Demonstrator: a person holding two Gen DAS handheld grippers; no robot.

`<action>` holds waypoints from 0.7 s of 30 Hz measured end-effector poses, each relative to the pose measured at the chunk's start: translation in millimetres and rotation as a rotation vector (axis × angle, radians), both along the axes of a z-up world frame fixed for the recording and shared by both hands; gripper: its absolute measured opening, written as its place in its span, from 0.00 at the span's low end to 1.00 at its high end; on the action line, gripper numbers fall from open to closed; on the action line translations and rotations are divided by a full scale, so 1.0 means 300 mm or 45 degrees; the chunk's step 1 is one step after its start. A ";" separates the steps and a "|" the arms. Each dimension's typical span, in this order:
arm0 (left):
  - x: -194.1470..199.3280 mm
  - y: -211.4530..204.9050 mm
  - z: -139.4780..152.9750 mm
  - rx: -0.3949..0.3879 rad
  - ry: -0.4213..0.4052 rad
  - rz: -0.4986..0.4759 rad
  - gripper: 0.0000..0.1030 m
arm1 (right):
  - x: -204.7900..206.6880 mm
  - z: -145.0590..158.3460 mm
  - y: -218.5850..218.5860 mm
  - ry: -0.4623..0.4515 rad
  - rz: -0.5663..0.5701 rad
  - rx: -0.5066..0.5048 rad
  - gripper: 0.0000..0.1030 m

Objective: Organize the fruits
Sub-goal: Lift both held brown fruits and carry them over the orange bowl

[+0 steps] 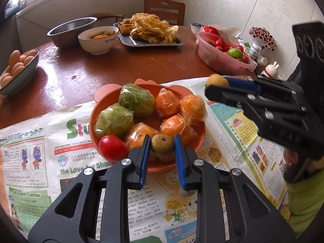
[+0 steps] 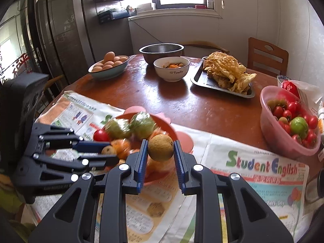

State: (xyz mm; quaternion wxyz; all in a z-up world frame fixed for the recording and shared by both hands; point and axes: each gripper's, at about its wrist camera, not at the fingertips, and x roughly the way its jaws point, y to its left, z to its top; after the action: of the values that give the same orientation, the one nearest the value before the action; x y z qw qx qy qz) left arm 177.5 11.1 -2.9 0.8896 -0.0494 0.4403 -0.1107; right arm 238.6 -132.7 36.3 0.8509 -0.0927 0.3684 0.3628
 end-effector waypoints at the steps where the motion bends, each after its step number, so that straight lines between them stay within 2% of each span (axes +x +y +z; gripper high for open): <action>1: 0.005 0.001 -0.002 -0.004 0.002 0.001 0.16 | 0.010 0.000 0.008 0.003 0.007 0.000 0.24; 13: 0.025 0.009 -0.007 -0.027 -0.004 -0.007 0.16 | 0.129 -0.046 0.143 0.064 0.093 -0.041 0.24; 21: 0.020 -0.002 -0.008 -0.031 -0.004 -0.024 0.16 | 0.185 -0.107 0.187 0.107 0.083 -0.082 0.24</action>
State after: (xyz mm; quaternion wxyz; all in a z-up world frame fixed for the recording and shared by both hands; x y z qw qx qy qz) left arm 183.4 10.6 -5.2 0.8885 -0.0560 0.4380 -0.1246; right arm 294.1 -76.6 4.0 0.8189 -0.1166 0.4120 0.3821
